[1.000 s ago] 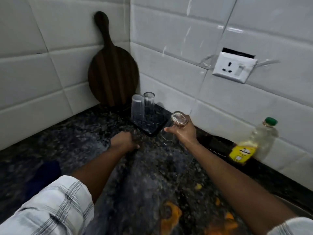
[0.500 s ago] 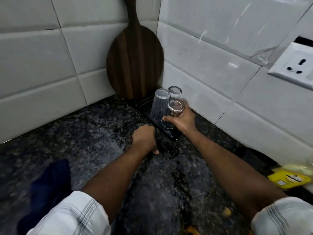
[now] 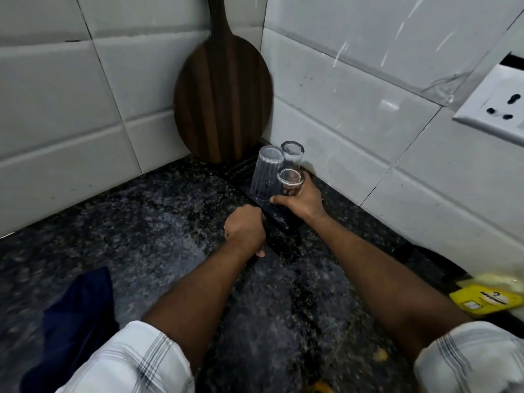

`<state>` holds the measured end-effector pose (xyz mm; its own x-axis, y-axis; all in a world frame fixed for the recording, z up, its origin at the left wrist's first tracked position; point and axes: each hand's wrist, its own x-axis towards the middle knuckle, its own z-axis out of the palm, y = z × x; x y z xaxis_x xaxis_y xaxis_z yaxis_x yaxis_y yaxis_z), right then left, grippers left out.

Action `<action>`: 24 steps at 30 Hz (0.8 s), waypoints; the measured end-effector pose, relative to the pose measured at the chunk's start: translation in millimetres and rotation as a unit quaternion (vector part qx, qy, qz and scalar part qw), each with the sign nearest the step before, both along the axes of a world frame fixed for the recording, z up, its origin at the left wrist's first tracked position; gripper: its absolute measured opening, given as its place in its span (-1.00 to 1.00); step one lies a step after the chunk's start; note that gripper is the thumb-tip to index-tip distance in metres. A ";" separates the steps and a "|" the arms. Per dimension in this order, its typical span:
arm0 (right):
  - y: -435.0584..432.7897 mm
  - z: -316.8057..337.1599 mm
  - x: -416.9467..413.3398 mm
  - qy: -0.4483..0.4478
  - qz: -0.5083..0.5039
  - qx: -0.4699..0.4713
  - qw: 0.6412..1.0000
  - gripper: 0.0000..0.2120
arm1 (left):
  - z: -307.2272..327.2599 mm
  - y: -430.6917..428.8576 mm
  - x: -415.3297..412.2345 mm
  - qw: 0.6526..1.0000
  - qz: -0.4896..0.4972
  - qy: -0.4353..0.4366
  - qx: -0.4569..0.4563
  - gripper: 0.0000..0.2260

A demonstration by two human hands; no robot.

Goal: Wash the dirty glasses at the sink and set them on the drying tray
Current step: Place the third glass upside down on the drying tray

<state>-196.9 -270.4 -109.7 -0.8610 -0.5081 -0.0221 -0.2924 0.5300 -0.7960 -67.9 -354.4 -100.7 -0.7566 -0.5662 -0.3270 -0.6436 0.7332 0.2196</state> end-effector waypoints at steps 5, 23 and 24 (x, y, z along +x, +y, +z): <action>17.9 23.7 13.2 -0.044 0.018 0.070 0.996 -0.02 | 6.4 28.7 3.2 1.000 0.009 0.000 0.027 -0.67; 333.6 42.1 162.9 -0.152 0.033 0.022 0.988 -0.72 | 65.0 272.1 120.6 0.927 -0.272 -0.008 0.258 -0.51; 341.1 38.4 169.7 -0.167 0.026 0.010 0.986 -0.72 | 64.3 277.3 126.7 0.930 -0.279 -0.011 0.238 -0.53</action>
